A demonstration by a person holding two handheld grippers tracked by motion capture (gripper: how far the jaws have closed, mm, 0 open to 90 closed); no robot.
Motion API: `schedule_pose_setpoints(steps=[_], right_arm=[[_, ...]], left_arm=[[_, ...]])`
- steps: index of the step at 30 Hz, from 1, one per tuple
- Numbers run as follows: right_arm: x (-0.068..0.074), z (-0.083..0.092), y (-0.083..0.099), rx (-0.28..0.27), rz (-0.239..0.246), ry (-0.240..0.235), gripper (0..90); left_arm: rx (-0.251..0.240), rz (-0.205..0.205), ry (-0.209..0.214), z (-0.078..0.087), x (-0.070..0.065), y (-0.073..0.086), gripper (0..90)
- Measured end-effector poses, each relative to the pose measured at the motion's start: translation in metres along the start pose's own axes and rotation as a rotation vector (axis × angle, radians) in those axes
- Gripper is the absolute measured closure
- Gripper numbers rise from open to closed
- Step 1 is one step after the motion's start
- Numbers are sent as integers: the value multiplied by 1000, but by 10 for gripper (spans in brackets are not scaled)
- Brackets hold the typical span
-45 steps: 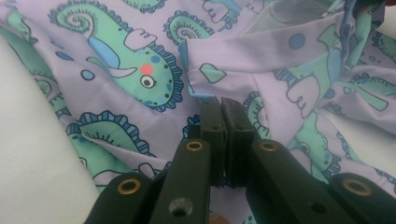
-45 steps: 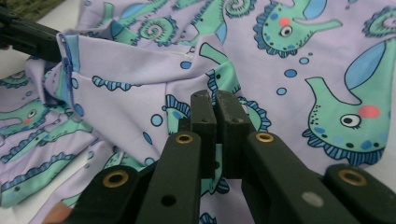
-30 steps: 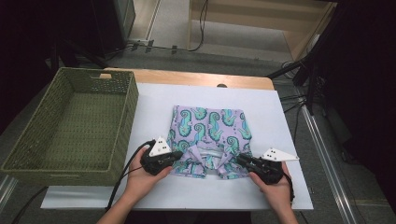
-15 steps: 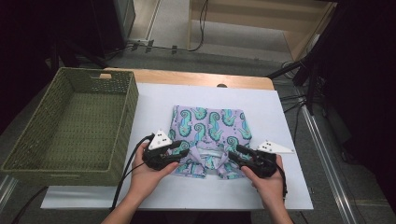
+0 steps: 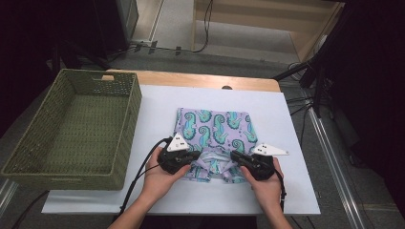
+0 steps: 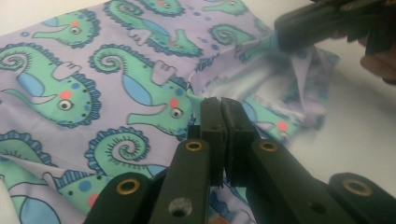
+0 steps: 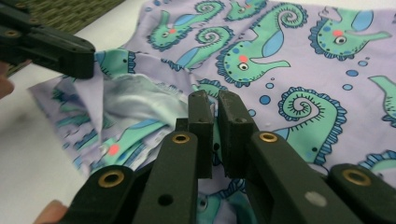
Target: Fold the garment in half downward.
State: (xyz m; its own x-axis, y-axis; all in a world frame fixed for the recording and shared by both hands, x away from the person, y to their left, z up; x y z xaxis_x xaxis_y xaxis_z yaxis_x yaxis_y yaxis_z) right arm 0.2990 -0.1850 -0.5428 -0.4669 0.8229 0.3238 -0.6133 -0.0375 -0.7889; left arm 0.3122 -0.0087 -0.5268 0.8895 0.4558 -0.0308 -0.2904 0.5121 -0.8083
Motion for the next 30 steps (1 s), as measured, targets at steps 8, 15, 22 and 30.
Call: schedule_pose_setpoints(steps=[8, 15, 22, 30], right_arm=[[17, 33, 28, 9, 38, -89, 638], [-6, 66, 22, -88, -51, -70, 527], [-48, 47, 28, -29, -183, 115, 532], [-51, 22, 45, 97, -153, 186, 598]], left_arm=[[-3, -26, 102, 15, -28, 21, 794], [-58, 103, 17, 37, -7, 29, 550], [37, 204, -163, 28, 31, 49, 535], [134, 164, -181, 6, 28, 56, 633]])
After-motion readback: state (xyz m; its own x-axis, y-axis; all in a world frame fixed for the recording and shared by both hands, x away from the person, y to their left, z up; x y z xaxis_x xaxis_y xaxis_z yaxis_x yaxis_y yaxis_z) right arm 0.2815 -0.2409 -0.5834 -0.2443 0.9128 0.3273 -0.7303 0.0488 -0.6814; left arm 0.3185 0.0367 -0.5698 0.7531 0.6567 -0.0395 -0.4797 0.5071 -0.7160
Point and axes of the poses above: each handheld gripper's, and its own axes: z roughly backward along the jaws, y roughly out of its underside, x roughly to its left, the point moved 9 cm from there along -z, roughly forward along the jaws, and after that the axes turned 7 degrees about -z, right-handed, at the moved point
